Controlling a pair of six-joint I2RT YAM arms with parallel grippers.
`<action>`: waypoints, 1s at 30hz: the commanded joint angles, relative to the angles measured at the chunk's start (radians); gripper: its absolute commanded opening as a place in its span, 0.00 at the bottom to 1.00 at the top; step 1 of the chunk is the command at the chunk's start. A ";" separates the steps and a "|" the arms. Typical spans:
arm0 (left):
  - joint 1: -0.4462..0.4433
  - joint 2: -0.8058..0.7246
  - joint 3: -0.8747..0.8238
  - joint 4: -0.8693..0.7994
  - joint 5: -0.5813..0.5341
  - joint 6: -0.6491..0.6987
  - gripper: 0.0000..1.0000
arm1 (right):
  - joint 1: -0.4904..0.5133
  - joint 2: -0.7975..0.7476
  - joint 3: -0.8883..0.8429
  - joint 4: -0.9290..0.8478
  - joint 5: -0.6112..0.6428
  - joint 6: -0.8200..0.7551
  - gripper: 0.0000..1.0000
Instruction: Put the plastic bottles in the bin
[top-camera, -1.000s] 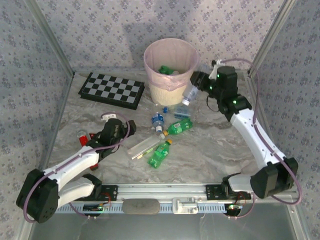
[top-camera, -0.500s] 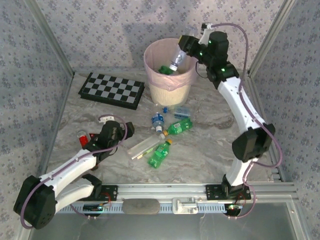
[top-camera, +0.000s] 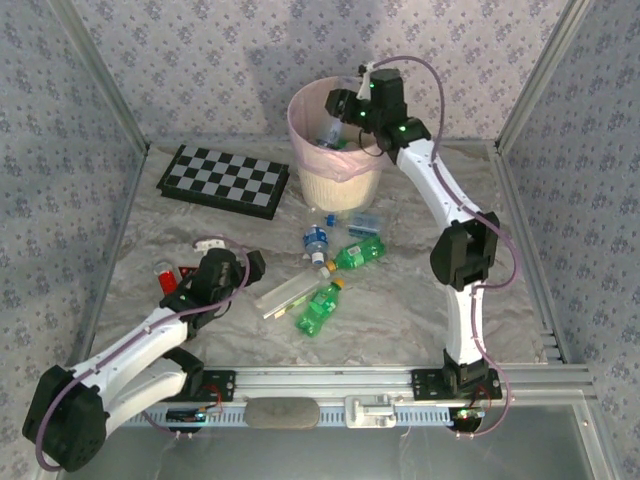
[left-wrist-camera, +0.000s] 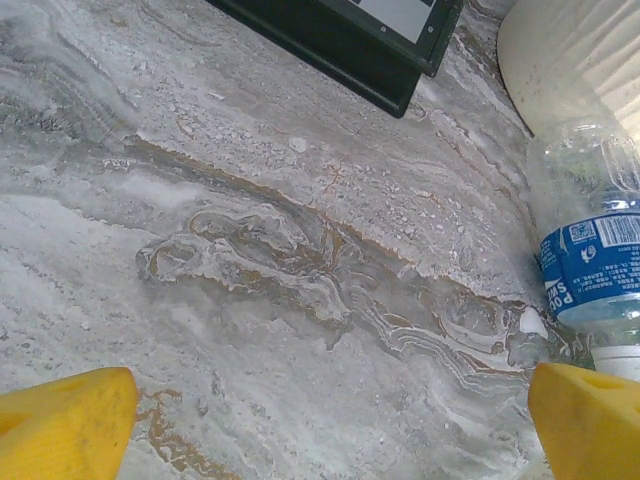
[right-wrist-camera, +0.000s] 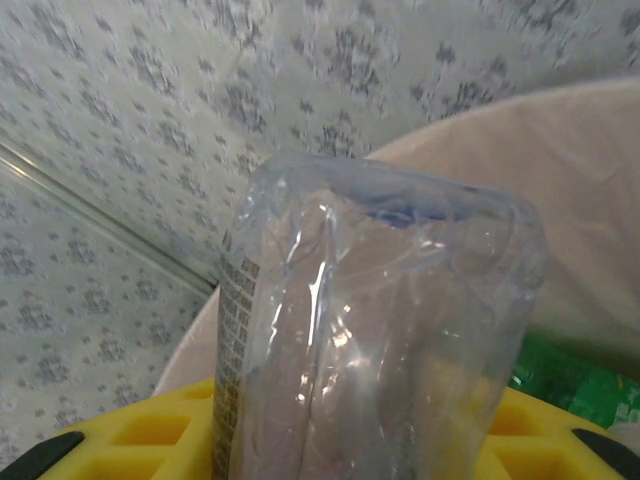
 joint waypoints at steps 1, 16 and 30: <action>0.009 -0.015 -0.004 -0.015 0.002 -0.006 1.00 | 0.024 0.029 0.070 -0.055 0.033 -0.051 0.45; 0.013 -0.019 0.009 -0.030 0.005 -0.002 1.00 | 0.050 0.089 0.159 -0.117 0.052 -0.068 0.76; 0.012 -0.043 0.009 -0.014 0.036 -0.005 1.00 | 0.056 -0.093 0.055 -0.125 0.072 -0.144 0.99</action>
